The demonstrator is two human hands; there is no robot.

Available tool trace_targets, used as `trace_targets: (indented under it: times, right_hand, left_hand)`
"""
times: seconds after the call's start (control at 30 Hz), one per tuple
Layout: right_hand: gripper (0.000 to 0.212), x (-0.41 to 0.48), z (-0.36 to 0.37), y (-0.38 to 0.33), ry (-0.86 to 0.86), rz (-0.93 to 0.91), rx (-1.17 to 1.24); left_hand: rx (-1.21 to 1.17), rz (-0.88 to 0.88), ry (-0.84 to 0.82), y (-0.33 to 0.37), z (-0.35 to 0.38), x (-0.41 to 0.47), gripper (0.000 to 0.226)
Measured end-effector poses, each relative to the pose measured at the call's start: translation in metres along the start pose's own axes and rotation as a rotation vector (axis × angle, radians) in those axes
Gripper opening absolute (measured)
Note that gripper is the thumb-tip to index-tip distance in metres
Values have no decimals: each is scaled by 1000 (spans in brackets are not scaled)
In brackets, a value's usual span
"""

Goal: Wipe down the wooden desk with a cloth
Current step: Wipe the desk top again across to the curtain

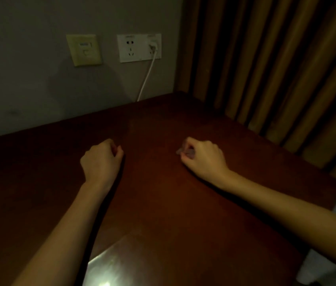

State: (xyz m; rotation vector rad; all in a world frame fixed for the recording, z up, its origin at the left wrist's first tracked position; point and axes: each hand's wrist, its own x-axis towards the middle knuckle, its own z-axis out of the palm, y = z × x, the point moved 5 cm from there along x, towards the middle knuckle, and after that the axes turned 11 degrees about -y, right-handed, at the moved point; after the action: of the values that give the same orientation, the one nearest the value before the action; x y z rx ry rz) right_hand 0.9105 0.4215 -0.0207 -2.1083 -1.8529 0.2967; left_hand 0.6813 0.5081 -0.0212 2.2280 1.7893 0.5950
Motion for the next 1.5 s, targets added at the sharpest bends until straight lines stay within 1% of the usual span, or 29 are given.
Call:
trace_targets:
  times: [0.07, 0.17, 0.23, 0.3, 0.33, 0.4, 0.5, 0.57, 0.63, 0.67, 0.73, 0.8, 0.87, 0.93, 0.97, 1.03, 1.13, 1.2, 1.27, 1.33, 1.37, 1.43, 1.5]
  right_hand:
    - [15, -47, 0, -1, -28, -49, -30]
    - [17, -101, 13, -45, -139, -245, -14]
    - [16, -98, 24, -81, -192, -367, 32]
    - [12, -68, 34, -110, -203, -414, 22]
    - [9, -46, 38, -121, -192, -402, 18]
    - [12, 5, 44, -127, -166, -304, 7]
    - [21, 60, 33, -97, -89, -110, -43]
    - [20, 66, 19, -60, -52, -23, -52]
    - [12, 48, 8, -27, -31, 13, -38]
    - [7, 33, 5, -17, -36, 7, -26]
    - [17, -4, 5, -18, -53, -59, -4]
    - [24, -31, 12, -38, -91, -160, -6]
    - [18, -31, 25, -66, -130, -268, -14]
    - [11, -4, 36, -94, -144, -332, -35]
    - [9, 16, 40, -103, -135, -327, -41]
    - [12, 64, 44, -105, -108, -259, -41]
    - [19, 118, 37, -73, -61, -110, -49]
    - [20, 123, 22, -41, -30, -38, -50]
    - [15, 105, 10, -14, -13, -11, -28]
    - [10, 70, 7, -2, -19, -18, -23]
    - [12, 48, 9, -5, -30, -40, -33]
    - [15, 10, 17, -31, -71, -155, -28]
    - [13, -1, 28, -69, -126, -290, 0]
  left_hand:
    - [13, -5, -4, 1, 0, 0, 24]
    - [13, -14, -2, 2, 1, -1, 22]
    - [-10, -24, 13, 1, 0, -2, 23]
    - [-74, -58, 33, -4, -1, 0, 24]
    - [-112, -75, 43, -7, -2, 1, 24]
    - [-147, -86, 63, -9, -3, 3, 24]
    - [-121, -54, 65, -6, -3, 2, 26]
    - [-108, -22, 41, -5, 0, 0, 25]
    - [-68, 1, 20, -3, 1, 0, 24]
    - [-35, 8, 15, -2, 2, 1, 24]
    - [3, 12, 22, 0, 3, 0, 23]
    - [8, 14, 33, 1, 3, 0, 23]
    - [21, 11, 48, 1, 3, 1, 23]
    - [28, 1, 51, -1, 3, 2, 21]
    - [24, -4, 50, -2, 3, 3, 20]
    - [11, -5, 45, -3, 3, 3, 19]
    - [-2, 6, 25, -2, 3, 4, 19]
    - [-14, 16, 19, -1, 2, 3, 20]
    - [-22, 28, 11, 0, 3, 2, 21]
    - [-16, 29, 5, 0, 3, 3, 19]
    - [-12, 29, 8, -1, 4, 3, 19]
    - [-9, 28, 18, 0, 6, 4, 17]
    - [-2, 15, 16, 0, 6, 7, 17]
